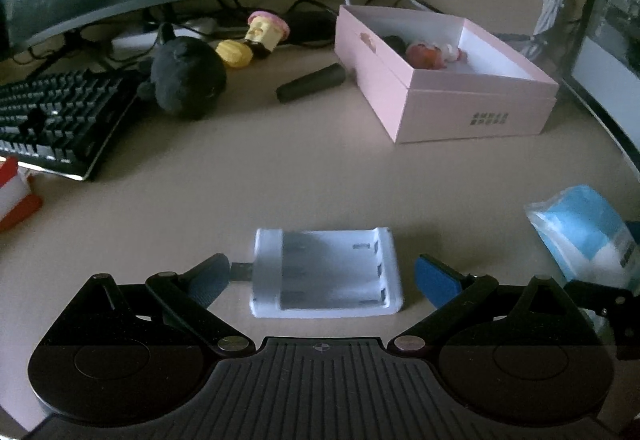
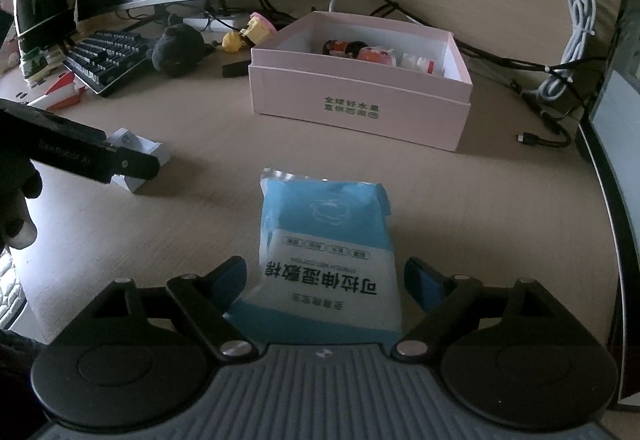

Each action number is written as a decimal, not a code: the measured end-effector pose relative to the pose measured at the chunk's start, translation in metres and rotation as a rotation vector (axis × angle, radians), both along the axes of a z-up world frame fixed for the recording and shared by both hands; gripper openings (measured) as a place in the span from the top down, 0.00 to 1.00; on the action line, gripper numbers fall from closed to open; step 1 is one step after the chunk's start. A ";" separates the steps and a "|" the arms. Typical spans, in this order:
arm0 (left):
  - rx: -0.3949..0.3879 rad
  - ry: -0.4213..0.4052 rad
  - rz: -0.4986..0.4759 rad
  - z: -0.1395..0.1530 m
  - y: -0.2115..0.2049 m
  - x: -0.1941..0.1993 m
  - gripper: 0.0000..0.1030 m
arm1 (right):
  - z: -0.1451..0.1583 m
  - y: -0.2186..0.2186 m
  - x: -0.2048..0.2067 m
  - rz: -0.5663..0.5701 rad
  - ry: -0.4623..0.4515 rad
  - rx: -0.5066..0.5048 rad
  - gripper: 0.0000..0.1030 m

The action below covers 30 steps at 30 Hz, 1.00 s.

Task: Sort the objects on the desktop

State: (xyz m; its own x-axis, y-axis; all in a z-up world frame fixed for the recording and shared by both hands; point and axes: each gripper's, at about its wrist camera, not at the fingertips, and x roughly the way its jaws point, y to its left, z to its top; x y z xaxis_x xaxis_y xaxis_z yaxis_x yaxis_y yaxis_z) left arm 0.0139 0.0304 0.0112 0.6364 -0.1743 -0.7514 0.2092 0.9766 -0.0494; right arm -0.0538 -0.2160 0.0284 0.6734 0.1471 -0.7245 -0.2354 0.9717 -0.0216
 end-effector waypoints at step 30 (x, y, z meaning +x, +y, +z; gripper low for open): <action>0.059 0.008 -0.021 0.008 -0.031 -0.038 0.09 | 0.008 -0.008 0.013 0.065 0.006 -0.014 0.43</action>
